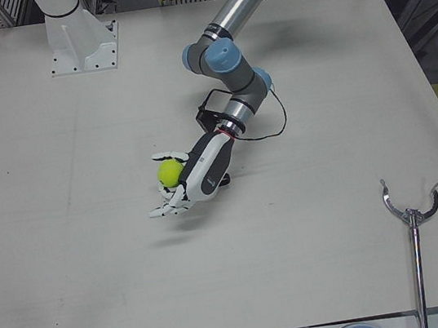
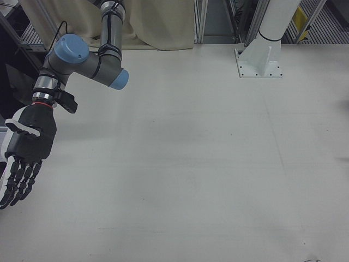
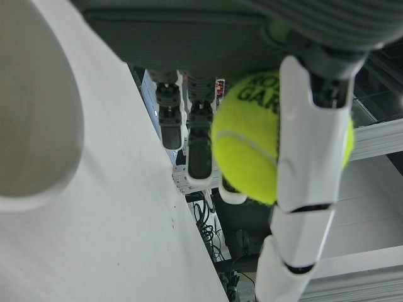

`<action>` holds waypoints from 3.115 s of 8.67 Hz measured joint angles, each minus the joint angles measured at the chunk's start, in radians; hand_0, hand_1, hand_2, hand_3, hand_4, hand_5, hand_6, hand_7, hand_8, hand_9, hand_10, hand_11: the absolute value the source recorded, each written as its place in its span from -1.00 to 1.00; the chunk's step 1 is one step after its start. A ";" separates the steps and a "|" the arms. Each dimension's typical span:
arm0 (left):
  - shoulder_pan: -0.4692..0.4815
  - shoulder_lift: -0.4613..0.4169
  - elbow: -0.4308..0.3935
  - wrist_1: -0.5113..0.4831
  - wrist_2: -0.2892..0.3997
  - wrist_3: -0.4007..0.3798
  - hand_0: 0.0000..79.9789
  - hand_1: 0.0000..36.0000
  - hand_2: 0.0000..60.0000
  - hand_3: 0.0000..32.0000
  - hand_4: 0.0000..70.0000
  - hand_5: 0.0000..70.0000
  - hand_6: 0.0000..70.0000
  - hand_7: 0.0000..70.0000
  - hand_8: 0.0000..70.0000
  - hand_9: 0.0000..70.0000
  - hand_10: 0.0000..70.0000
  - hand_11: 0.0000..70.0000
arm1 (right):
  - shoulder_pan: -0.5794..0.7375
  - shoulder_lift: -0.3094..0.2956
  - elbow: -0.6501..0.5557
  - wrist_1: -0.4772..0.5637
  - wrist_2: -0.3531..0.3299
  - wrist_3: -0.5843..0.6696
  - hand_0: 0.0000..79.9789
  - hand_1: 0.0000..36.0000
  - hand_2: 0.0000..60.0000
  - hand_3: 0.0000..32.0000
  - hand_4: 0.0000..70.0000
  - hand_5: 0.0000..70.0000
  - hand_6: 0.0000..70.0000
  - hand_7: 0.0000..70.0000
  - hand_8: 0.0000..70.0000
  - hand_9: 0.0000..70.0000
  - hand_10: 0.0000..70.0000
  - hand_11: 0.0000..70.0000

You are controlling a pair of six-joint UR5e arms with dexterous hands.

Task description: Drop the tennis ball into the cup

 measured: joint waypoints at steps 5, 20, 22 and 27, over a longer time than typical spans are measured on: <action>0.001 0.054 -0.004 -0.041 -0.001 -0.003 0.59 0.54 -0.73 -1.00 -0.88 -0.58 -0.05 -0.03 -0.55 -0.40 -0.65 -0.41 | 0.000 0.000 0.000 0.000 0.000 0.000 -1.00 -1.00 -1.00 -1.00 -1.00 -1.00 -1.00 -1.00 -1.00 -1.00 -1.00 -1.00; -0.347 0.051 -0.262 0.222 0.060 -0.069 0.61 0.46 -0.90 -1.00 -0.71 -0.61 -0.10 -0.43 -0.67 -0.63 -0.75 -0.56 | 0.000 0.000 0.000 0.000 0.000 -0.001 -1.00 -1.00 -1.00 -1.00 -1.00 -1.00 -1.00 -1.00 -1.00 -1.00 -1.00 -1.00; -0.392 0.051 -0.241 0.235 0.068 -0.069 0.61 0.47 -0.88 -1.00 -0.71 -0.59 -0.03 -0.43 -0.65 -0.63 -0.74 -0.54 | 0.000 0.000 0.000 0.000 0.000 0.000 -1.00 -1.00 -1.00 -1.00 -1.00 -1.00 -1.00 -1.00 -1.00 -1.00 -1.00 -1.00; -0.507 0.056 -0.182 0.231 0.107 -0.072 0.66 0.51 -0.97 -1.00 -0.77 -0.63 -0.28 -0.45 -0.71 -0.65 -0.73 -0.52 | 0.000 0.000 0.000 0.001 0.000 0.000 -1.00 -1.00 -1.00 -1.00 -1.00 -1.00 -1.00 -1.00 -1.00 -1.00 -1.00 -1.00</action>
